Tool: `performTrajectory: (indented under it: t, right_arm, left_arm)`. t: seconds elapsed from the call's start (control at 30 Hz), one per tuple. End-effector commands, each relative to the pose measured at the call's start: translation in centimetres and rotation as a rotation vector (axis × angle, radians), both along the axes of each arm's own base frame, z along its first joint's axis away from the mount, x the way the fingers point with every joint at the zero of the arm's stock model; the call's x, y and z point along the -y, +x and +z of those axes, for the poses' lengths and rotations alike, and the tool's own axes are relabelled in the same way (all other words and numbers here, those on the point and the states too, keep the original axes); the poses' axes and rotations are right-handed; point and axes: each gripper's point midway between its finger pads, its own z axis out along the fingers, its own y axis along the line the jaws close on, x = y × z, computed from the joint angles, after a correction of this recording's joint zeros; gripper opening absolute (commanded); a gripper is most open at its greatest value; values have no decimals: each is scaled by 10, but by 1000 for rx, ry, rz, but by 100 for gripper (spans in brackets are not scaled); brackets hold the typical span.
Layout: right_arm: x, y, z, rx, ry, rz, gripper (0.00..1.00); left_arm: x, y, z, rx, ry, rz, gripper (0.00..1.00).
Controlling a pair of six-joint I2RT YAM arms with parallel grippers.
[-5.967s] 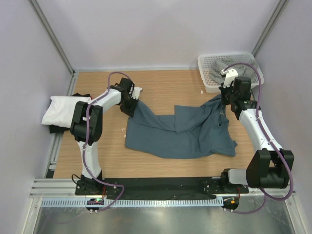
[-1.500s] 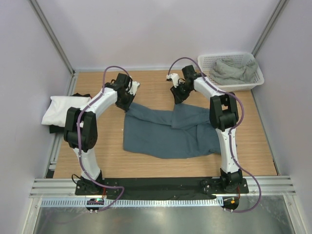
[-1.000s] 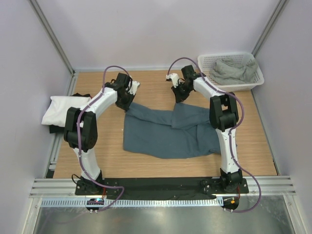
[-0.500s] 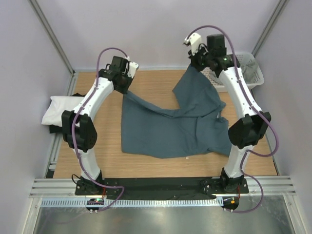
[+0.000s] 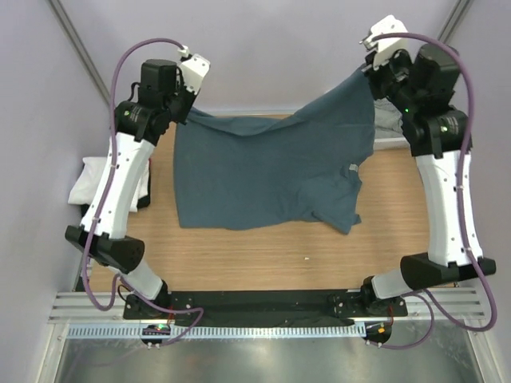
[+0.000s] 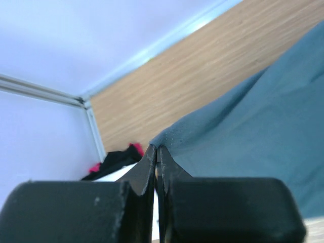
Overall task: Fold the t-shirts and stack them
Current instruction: Flatten the tshirt out
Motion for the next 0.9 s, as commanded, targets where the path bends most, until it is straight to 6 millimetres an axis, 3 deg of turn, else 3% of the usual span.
performTrajectory:
  t: [0.0,0.03,0.1,0.13,0.23,0.47,0.6,0.7,0.73,0.87]
  right_arm:
    - [14,-43,63,181,60,-32,1]
    - [14,-53,71,200,81,-26,1]
    - [17,-76,89,245,113,-24,1]
    - [20,-99,105,290,135,-20,1]
    - [26,-151,134,379,198,-11,1]
    - [37,-235,172,514,251,11,1]
    - [43,-278,204,621,301,19,1]
    - [43,-287,218,668,309,22,1]
    - [44,-296,228,709,316,31,1]
    - [42,-290,246,762,329,42,1]
  left_arm:
    - [-9,-34,57,133,69,-30,0]
    - [-12,-46,75,178,55,-35,0]
    - [-15,-60,88,207,46,-46,0]
    - [-21,-74,103,244,30,-41,0]
    - [-27,-97,115,271,10,-53,0]
    - [-36,-172,148,371,-42,-156,0]
    - [-42,-194,169,442,-54,-179,0]
    - [-45,-199,189,501,-71,-171,0]
    - [-47,-204,205,548,-83,-164,0]
    - [-51,-202,229,634,-71,-149,0]
